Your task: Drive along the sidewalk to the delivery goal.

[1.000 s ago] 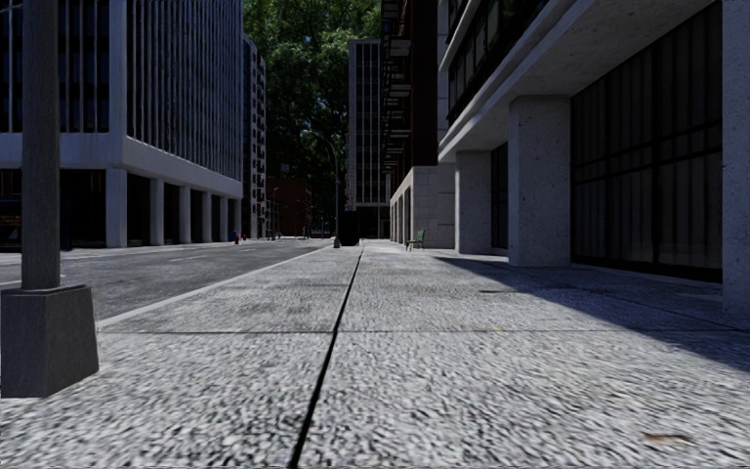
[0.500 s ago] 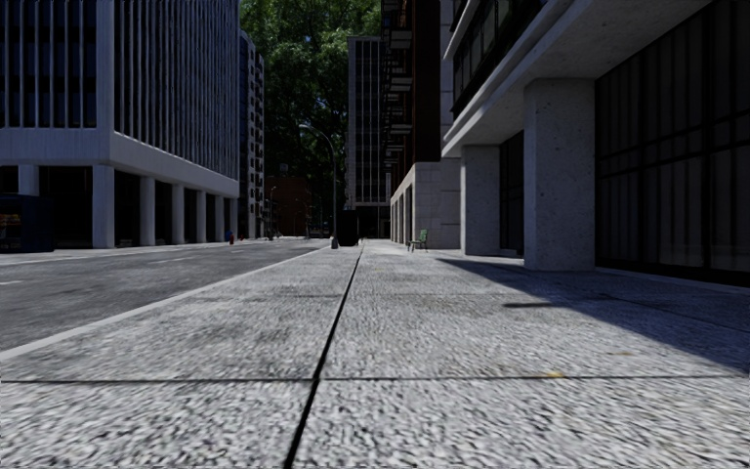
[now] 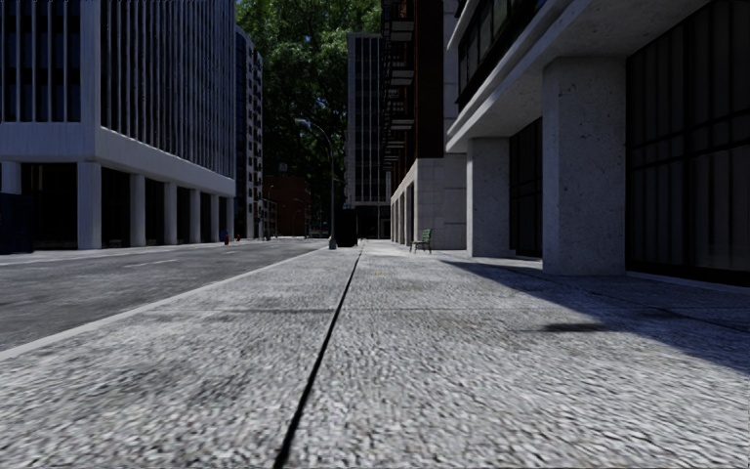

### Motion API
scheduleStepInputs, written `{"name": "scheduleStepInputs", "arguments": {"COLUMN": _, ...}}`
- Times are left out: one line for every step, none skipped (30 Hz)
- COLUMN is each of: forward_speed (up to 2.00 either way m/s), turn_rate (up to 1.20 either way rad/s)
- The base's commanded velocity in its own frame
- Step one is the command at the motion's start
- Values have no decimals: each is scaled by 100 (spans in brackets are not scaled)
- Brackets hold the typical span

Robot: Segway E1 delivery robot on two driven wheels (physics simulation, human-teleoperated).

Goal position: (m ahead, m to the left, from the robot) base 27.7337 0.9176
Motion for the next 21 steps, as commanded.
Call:
{"name": "scheduleStepInputs", "arguments": {"forward_speed": 200, "turn_rate": 0}}
{"name": "scheduleStepInputs", "arguments": {"forward_speed": 200, "turn_rate": 0}}
{"name": "scheduleStepInputs", "arguments": {"forward_speed": 200, "turn_rate": 0}}
{"name": "scheduleStepInputs", "arguments": {"forward_speed": 200, "turn_rate": 0}}
{"name": "scheduleStepInputs", "arguments": {"forward_speed": 200, "turn_rate": 0}}
{"name": "scheduleStepInputs", "arguments": {"forward_speed": 200, "turn_rate": 0}}
{"name": "scheduleStepInputs", "arguments": {"forward_speed": 200, "turn_rate": 0}}
{"name": "scheduleStepInputs", "arguments": {"forward_speed": 200, "turn_rate": 0}}
{"name": "scheduleStepInputs", "arguments": {"forward_speed": 200, "turn_rate": 0}}
{"name": "scheduleStepInputs", "arguments": {"forward_speed": 200, "turn_rate": 0}}
{"name": "scheduleStepInputs", "arguments": {"forward_speed": 200, "turn_rate": 0}}
{"name": "scheduleStepInputs", "arguments": {"forward_speed": 200, "turn_rate": 0}}
{"name": "scheduleStepInputs", "arguments": {"forward_speed": 200, "turn_rate": 0}}
{"name": "scheduleStepInputs", "arguments": {"forward_speed": 200, "turn_rate": 0}}
{"name": "scheduleStepInputs", "arguments": {"forward_speed": 200, "turn_rate": 0}}
{"name": "scheduleStepInputs", "arguments": {"forward_speed": 200, "turn_rate": 0}}
{"name": "scheduleStepInputs", "arguments": {"forward_speed": 200, "turn_rate": 0}}
{"name": "scheduleStepInputs", "arguments": {"forward_speed": 200, "turn_rate": 0}}
{"name": "scheduleStepInputs", "arguments": {"forward_speed": 200, "turn_rate": 0}}
{"name": "scheduleStepInputs", "arguments": {"forward_speed": 200, "turn_rate": 0}}
{"name": "scheduleStepInputs", "arguments": {"forward_speed": 200, "turn_rate": 0}}
